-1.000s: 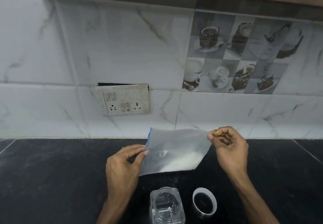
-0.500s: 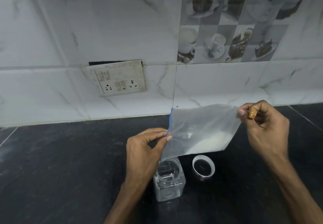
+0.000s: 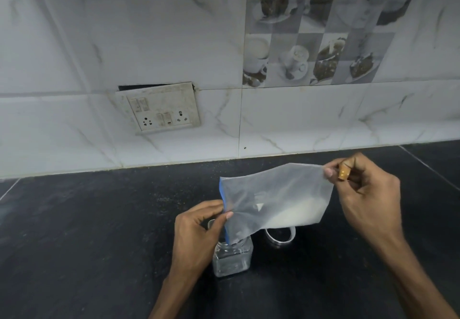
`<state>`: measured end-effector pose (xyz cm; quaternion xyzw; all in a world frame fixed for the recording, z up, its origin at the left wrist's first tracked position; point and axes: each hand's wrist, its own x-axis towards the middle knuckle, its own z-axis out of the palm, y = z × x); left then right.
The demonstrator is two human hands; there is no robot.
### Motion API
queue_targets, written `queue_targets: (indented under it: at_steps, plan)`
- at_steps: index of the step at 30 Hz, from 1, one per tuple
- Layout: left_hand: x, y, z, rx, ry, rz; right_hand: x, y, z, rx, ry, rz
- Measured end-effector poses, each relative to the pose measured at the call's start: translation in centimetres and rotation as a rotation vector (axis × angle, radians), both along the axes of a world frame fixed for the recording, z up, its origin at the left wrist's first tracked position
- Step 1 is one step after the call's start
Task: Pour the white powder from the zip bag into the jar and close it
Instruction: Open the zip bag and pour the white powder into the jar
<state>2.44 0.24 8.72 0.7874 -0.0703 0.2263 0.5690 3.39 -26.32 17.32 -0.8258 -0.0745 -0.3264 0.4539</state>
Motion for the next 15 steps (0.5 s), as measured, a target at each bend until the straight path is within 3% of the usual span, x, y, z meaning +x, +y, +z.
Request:
queue_targets:
  at_steps: [8, 15]
  plan:
    - [-1.2, 0.6, -0.3, -0.017, -0.004, 0.028, 0.2, 1.6, 0.0, -0.022, -0.150, 0.022]
    - [-1.2, 0.8, -0.2, -0.071, -0.017, 0.044, 0.7, 2.1, 0.2, -0.011, -0.173, 0.027]
